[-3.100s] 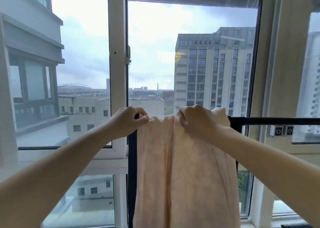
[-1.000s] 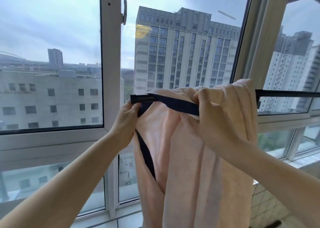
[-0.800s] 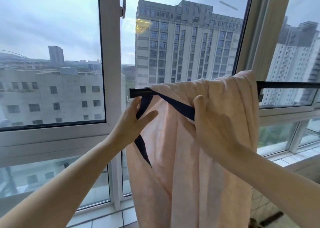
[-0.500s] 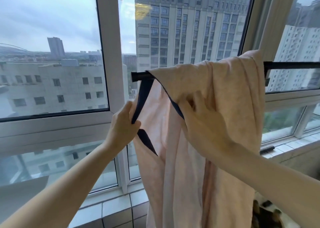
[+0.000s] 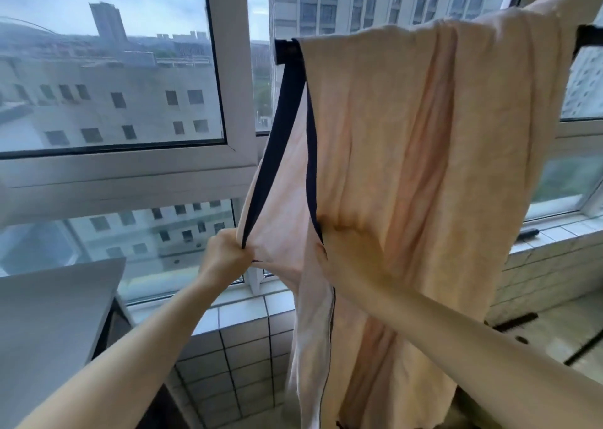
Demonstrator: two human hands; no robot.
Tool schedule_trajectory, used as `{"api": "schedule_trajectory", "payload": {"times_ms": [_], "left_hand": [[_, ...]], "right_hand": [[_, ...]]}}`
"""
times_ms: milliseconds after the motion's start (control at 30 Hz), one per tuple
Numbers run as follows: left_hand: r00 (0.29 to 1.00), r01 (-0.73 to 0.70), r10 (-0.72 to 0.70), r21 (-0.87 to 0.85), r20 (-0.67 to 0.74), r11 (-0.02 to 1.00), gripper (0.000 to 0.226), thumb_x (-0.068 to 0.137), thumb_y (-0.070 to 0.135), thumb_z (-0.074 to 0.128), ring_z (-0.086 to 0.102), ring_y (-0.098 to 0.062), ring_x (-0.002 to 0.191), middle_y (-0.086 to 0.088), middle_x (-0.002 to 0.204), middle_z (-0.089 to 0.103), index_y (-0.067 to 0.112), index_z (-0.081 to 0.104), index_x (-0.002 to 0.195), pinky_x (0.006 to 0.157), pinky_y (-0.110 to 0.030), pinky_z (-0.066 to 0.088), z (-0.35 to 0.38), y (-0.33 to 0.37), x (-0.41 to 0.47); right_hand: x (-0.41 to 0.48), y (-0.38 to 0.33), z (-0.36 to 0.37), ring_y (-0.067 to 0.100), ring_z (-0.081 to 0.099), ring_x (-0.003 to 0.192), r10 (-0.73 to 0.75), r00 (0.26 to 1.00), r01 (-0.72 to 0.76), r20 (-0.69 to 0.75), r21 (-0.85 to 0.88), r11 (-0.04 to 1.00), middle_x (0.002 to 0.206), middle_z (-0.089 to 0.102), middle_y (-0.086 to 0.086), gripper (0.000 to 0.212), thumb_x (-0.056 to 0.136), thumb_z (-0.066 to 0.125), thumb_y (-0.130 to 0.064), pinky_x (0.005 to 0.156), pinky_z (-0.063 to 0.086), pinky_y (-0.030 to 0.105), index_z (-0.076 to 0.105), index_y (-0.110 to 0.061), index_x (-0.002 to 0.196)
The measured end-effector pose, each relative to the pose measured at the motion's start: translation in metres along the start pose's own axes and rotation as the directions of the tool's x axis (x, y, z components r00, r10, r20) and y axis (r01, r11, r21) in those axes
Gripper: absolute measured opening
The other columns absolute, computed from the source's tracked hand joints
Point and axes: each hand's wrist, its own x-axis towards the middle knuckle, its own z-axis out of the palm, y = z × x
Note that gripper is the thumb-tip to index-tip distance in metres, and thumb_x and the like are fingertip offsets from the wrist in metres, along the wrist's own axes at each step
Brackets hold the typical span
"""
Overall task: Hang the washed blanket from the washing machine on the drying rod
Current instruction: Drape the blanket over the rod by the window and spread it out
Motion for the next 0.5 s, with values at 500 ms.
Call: {"api": "schedule_trajectory", "payload": {"times_ms": [500], "left_hand": [[0.972, 0.220, -0.168, -0.376, 0.167, 0.900, 0.013, 0.077, -0.001, 0.072, 0.062, -0.016, 0.057, -0.009, 0.069, 0.063, 0.005, 0.062, 0.075, 0.047, -0.021, 0.047, -0.009, -0.039, 0.003]], "right_hand": [[-0.011, 0.013, 0.033, 0.031, 0.055, 0.103, 0.093, 0.995, -0.091, 0.022, -0.073, 0.993, 0.105, 0.066, 0.001, 0.023, 0.093, 0.051, -0.032, 0.074, 0.040, 0.040, 0.058, -0.019, 0.112]]}}
